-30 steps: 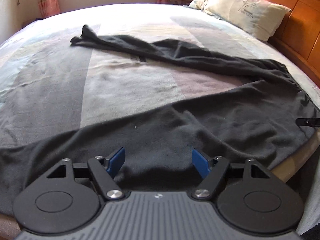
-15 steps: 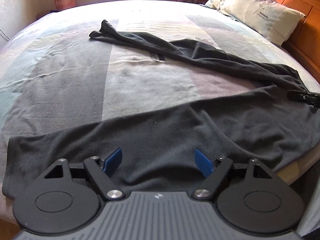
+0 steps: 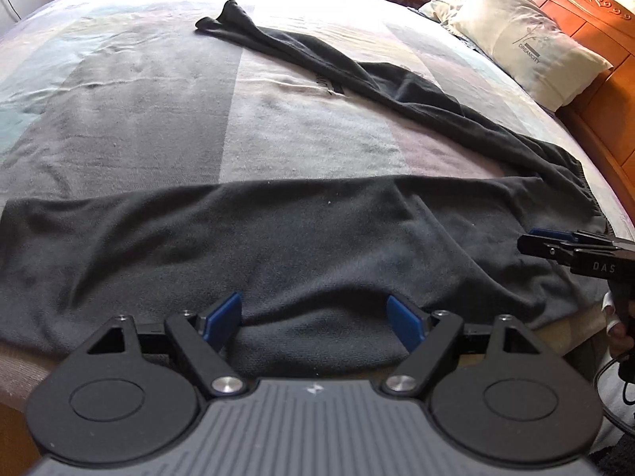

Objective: Fold clothes

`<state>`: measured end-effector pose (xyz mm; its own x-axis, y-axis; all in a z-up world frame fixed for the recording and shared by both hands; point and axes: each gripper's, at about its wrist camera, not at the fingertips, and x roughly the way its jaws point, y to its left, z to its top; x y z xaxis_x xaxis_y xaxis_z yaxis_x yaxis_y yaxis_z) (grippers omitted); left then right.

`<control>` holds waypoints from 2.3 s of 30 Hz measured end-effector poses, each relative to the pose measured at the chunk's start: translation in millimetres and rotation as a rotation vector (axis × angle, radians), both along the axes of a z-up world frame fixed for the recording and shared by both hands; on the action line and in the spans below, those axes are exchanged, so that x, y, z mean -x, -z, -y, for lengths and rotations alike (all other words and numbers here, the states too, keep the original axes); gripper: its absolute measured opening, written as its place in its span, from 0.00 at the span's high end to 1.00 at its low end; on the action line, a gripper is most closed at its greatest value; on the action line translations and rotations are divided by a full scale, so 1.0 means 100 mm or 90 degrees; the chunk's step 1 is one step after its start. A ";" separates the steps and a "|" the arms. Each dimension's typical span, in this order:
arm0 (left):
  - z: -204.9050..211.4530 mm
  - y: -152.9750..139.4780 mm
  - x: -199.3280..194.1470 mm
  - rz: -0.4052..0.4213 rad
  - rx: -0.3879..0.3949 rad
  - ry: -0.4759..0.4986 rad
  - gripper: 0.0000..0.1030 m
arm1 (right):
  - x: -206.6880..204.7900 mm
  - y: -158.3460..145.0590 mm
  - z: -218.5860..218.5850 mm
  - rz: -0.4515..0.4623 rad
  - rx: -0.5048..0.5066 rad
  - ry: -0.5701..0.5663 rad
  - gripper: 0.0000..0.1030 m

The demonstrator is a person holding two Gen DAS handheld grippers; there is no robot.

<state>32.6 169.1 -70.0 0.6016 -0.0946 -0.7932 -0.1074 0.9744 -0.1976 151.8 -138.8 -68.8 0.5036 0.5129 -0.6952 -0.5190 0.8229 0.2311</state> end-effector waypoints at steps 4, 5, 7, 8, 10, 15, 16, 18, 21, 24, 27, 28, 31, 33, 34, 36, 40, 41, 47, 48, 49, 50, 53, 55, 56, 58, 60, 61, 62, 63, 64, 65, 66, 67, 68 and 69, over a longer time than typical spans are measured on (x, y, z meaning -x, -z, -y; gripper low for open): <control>-0.11 0.03 -0.01 0.011 -0.004 -0.009 0.21 | 0.10 -0.10 -0.13 0.028 0.020 -0.012 0.31; -0.14 0.05 0.00 0.013 0.000 -0.013 0.21 | 0.10 -0.07 -0.17 0.017 0.025 -0.019 0.31; -0.22 0.09 0.00 0.018 0.007 -0.020 0.22 | 0.13 0.02 -0.23 -0.003 0.037 -0.021 0.29; -0.26 0.11 0.01 0.020 0.010 -0.023 0.21 | 0.15 0.05 -0.23 -0.005 0.041 -0.021 0.29; -0.38 0.10 0.14 0.036 0.053 -0.035 0.20 | 0.22 0.05 -0.22 0.004 0.042 -0.024 0.23; -0.72 -0.02 0.23 0.042 0.025 -0.103 0.21 | 0.27 0.07 -0.27 0.006 0.051 -0.030 0.13; -0.79 -0.04 0.21 0.048 0.028 -0.113 0.21 | 0.28 0.07 -0.30 0.007 0.058 -0.033 0.10; -0.95 -0.05 0.15 0.062 0.036 -0.133 0.20 | 0.31 0.08 -0.36 0.015 0.078 -0.037 0.07; -1.09 0.06 0.04 0.034 0.030 -0.159 0.20 | 0.38 0.10 -0.43 0.031 0.111 -0.042 0.05; -1.09 0.00 0.04 0.033 0.009 -0.186 0.21 | 0.41 0.12 -0.45 0.038 0.126 -0.044 0.02; -1.09 -0.05 0.05 0.034 -0.013 -0.213 0.22 | 0.40 0.10 -0.45 0.034 0.125 -0.035 0.02; -1.09 -0.07 0.05 0.034 -0.020 -0.222 0.22 | 0.39 0.08 -0.45 0.030 0.122 -0.028 0.02; -0.77 -0.13 0.12 0.056 -0.012 -0.123 0.18 | 0.34 -0.02 -0.48 0.038 0.104 -0.018 0.03; -0.58 -0.08 0.13 0.047 -0.022 -0.078 0.18 | 0.30 -0.07 -0.55 0.057 0.109 -0.025 0.03; -0.51 -0.03 0.13 0.037 -0.031 -0.065 0.18 | 0.27 -0.07 -0.59 0.059 0.116 -0.031 0.03; -0.47 0.08 0.14 0.025 -0.036 -0.069 0.18 | 0.17 -0.03 -0.68 0.048 0.130 -0.045 0.03; -0.48 0.12 0.17 0.009 -0.056 -0.081 0.15 | -0.07 0.12 -0.67 0.050 0.149 -0.021 0.00; -0.49 0.12 0.18 0.001 -0.065 -0.086 0.15 | -0.13 0.14 -0.65 0.048 0.151 -0.008 0.00; -0.56 0.16 0.27 0.005 -0.069 -0.087 0.13 | -0.18 0.01 -0.54 0.023 0.129 0.039 0.02; -0.55 0.16 0.27 0.004 -0.072 -0.086 0.12 | -0.12 -0.02 -0.55 0.024 0.118 0.028 0.02; -0.54 0.16 0.26 0.003 -0.074 -0.086 0.10 | -0.06 -0.05 -0.58 0.025 0.107 0.011 0.02; -0.53 0.17 0.24 0.000 -0.078 -0.081 0.09 | 0.01 -0.07 -0.63 0.027 0.100 -0.008 0.02; -0.50 0.18 0.20 -0.005 -0.086 -0.073 0.04 | 0.15 -0.02 -0.81 0.036 0.116 -0.076 0.01; -0.50 0.17 0.22 -0.003 -0.080 -0.075 0.04 | 0.18 0.08 -0.92 0.048 0.159 -0.088 0.01; -0.52 0.17 0.23 -0.002 -0.075 -0.077 0.04 | 0.17 0.09 -0.90 0.049 0.166 -0.076 0.00; -0.55 0.16 0.27 -0.003 -0.066 -0.081 0.04 | 0.13 0.05 -0.80 0.040 0.158 -0.048 0.00; -0.57 0.13 0.30 -0.009 -0.062 -0.083 0.04 | 0.10 0.02 -0.69 0.031 0.149 -0.020 0.00; -0.58 0.10 0.30 -0.008 -0.056 -0.086 0.04 | 0.09 -0.01 -0.63 0.025 0.133 -0.013 0.00; -0.59 0.06 0.30 0.000 -0.044 -0.088 0.04 | 0.11 -0.05 -0.58 0.021 0.110 -0.016 0.00; -0.58 0.01 0.30 0.013 -0.024 -0.085 0.04 | 0.12 -0.06 -0.56 0.018 0.096 -0.022 0.00; -0.56 -0.04 0.27 0.029 0.000 -0.075 0.04 | 0.13 -0.05 -0.55 0.015 0.089 -0.028 0.00; -0.54 -0.09 0.24 0.045 0.024 -0.064 0.04 | 0.14 -0.02 -0.55 0.008 0.091 -0.032 0.00; -0.50 -0.12 0.20 0.058 0.039 -0.051 0.04 | 0.14 0.04 -0.57 -0.002 0.103 -0.030 0.00; -0.45 -0.16 0.15 0.070 0.053 -0.038 0.04 | 0.16 0.09 -0.59 0.000 0.114 -0.028 0.00; -0.40 -0.19 0.11 0.082 0.067 -0.025 0.04 | 0.19 0.11 -0.60 0.011 0.121 -0.032 0.00; -0.34 -0.20 0.05 0.084 0.073 -0.012 0.04 | 0.22 0.11 -0.62 0.020 0.129 -0.036 0.00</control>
<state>27.4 203.5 -50.0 0.7029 -0.1674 -0.6913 -0.0916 0.9425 -0.3213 129.9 -77.1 -80.0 0.5004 0.3929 -0.7715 -0.5706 0.8199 0.0474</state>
